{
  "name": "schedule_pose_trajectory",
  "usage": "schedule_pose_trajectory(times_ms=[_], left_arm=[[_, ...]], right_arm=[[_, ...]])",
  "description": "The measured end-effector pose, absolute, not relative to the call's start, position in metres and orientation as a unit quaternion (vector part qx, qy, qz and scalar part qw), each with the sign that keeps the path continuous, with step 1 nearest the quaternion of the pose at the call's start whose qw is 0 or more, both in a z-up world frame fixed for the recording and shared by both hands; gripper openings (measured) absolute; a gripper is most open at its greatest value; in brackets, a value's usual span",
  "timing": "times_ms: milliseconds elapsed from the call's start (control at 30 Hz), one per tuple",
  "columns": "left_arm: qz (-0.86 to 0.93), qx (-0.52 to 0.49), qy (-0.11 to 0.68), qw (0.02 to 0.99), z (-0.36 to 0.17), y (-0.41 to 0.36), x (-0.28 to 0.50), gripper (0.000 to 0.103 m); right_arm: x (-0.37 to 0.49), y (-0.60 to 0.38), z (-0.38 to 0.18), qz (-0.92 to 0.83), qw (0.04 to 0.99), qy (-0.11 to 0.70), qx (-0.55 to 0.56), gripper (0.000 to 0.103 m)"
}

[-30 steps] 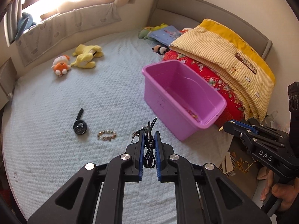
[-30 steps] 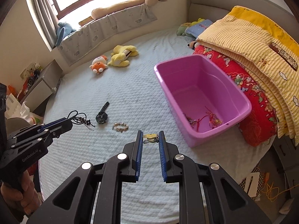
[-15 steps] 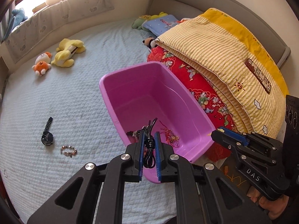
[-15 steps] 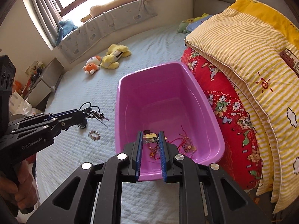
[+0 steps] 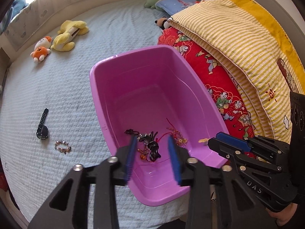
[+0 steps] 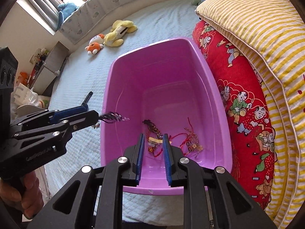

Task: Organize jewelry
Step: 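Open both grippers over the tub to drop the charm and keychain, then withdraw both open grippers from the tub toward the black watch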

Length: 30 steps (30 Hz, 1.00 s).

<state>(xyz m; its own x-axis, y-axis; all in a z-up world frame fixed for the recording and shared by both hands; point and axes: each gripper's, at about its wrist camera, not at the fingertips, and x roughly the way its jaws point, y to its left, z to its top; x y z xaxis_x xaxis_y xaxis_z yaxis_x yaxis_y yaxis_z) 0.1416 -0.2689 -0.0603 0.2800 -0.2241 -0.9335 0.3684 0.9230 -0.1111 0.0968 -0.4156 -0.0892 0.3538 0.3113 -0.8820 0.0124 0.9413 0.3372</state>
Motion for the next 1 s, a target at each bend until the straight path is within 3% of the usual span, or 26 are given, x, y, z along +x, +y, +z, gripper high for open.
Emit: schedule_pose_trajectory(times_ms=[67, 167, 1000], left_arm=[[-0.173, 0.06, 0.557, 0.81, -0.055, -0.266, 0.142, 0.078], [-0.158, 0.057, 0.56, 0.811, -0.053, -0.263, 0.147, 0.079], [-0.114, 0.025, 0.557, 0.822, -0.025, -0.206, 0.122, 0.08]], right_arm=[[0.101, -0.42, -0.09, 0.089, 0.81, 0.563, 0.141, 0.046], [0.105, -0.428, -0.088, 0.078, 0.811, 0.563, 0.141, 0.051], [0.073, -0.382, -0.07, 0.132, 0.784, 0.591, 0.136, 0.062]])
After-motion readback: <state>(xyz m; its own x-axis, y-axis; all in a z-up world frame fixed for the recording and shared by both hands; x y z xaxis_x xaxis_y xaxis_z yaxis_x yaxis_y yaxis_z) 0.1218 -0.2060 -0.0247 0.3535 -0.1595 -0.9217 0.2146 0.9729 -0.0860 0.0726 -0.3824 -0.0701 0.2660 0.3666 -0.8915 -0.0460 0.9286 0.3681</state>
